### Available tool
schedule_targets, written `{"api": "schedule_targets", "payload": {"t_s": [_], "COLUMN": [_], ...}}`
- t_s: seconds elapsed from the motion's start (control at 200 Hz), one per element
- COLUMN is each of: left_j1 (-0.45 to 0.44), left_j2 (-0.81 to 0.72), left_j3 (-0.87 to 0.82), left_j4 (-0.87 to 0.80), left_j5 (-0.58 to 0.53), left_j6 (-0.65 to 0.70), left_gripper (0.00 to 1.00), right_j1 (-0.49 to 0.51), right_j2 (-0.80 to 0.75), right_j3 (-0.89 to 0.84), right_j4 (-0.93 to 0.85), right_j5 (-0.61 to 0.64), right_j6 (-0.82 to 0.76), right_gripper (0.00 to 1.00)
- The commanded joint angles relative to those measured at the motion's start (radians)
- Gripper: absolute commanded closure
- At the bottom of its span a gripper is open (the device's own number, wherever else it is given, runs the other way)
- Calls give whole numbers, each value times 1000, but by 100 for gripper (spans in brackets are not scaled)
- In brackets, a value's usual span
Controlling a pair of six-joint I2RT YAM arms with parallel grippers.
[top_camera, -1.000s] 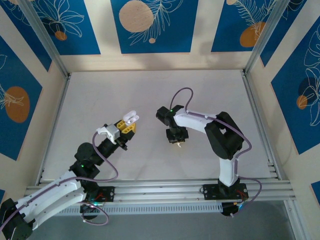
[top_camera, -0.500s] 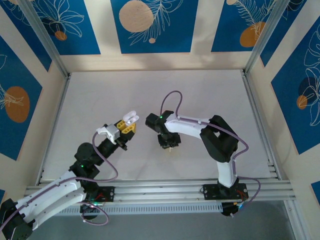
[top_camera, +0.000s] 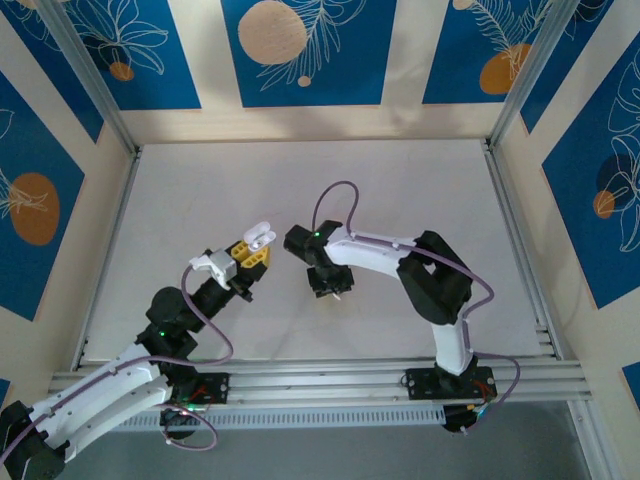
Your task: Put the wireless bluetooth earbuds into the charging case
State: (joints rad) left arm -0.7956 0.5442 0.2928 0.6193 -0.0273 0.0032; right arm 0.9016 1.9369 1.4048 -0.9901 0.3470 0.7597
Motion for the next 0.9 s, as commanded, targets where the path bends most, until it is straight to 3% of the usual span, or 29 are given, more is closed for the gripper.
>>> {"api": "schedule_targets", "payload": {"t_s": [0.0, 0.085, 0.26, 0.39, 0.575, 0.895], "left_j1": [-9, -10, -10, -9, -11, -9], "left_j2": [-10, -8, -13, -16, -10, 2], "left_j3": [20, 20, 20, 22, 23, 30], "left_j4": [19, 20, 14, 8, 7, 6], "left_j5": [2, 4, 3, 3, 3, 1], "left_j6": [12, 10, 9, 8, 8, 6], "left_gripper": [86, 86, 86, 86, 87, 86], "right_j1": [-17, -46, -132, -191, -219, -141], "right_j2": [-116, -161, -190, -200, -189, -165], "right_j3": [-40, -97, -229, -315, -345, -282], "right_j4": [30, 80, 238, 359, 377, 355], "right_j5": [-33, -59, -253, -376, -401, -378], "right_j6": [13, 19, -23, -53, -85, -76], "right_gripper": [58, 58, 59, 68, 74, 71]}}
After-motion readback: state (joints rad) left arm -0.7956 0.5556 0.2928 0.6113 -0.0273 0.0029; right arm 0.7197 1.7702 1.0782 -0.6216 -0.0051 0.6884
